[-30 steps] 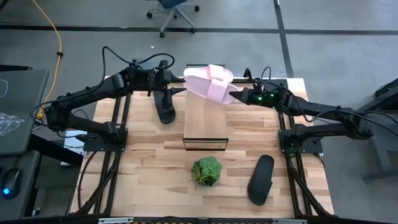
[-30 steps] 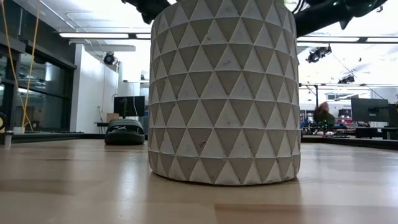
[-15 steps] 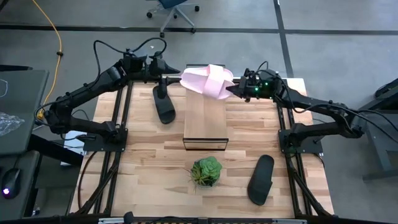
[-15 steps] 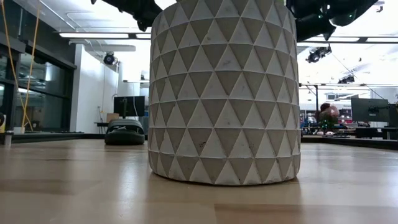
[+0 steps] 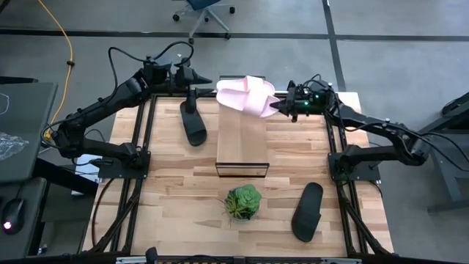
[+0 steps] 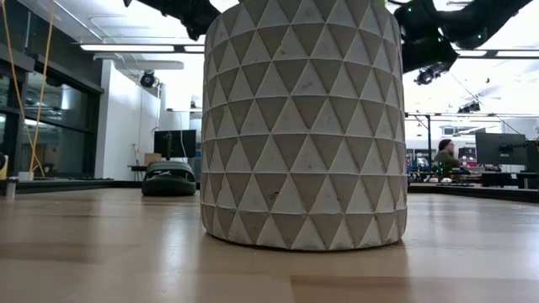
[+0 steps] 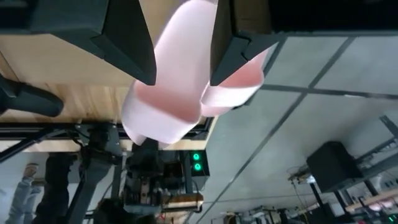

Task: Pick and place slides into the shelf
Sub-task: Put the pink slide on the shelf

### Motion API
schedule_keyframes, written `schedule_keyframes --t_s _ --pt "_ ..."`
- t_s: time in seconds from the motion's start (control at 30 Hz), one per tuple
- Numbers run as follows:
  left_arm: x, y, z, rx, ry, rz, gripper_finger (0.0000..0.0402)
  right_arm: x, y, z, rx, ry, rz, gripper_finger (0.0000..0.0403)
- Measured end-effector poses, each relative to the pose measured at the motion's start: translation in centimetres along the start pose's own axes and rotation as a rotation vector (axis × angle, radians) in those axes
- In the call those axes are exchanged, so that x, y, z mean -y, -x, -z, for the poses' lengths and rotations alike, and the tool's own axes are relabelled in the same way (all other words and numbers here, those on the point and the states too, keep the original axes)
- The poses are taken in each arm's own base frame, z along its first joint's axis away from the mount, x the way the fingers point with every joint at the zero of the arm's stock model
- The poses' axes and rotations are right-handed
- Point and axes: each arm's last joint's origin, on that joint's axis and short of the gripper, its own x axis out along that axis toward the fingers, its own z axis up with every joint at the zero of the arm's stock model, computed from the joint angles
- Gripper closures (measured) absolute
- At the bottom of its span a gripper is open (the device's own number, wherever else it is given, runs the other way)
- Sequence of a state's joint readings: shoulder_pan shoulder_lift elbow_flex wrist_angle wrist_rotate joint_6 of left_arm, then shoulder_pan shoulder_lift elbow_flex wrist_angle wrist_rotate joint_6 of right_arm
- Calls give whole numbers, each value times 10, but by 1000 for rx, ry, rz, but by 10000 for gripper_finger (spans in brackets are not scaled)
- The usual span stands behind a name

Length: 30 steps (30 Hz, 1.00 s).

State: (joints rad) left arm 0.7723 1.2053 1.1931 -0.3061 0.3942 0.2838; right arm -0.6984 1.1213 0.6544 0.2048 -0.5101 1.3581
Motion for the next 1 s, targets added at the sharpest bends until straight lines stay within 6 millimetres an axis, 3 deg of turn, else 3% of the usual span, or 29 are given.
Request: schedule_keyframes --t_s 0.3,0.47,1.0 --pt "-1 0 -2 17 17 -30 263 20 6 -8 -67 -74 -51 397" --pt "-2 0 -2 10 17 -56 263 30 -4 -12 -145 -93 -38 397" --pt "-2 0 -1 3 49 -71 263 52 -26 -24 -144 -112 -27 397"
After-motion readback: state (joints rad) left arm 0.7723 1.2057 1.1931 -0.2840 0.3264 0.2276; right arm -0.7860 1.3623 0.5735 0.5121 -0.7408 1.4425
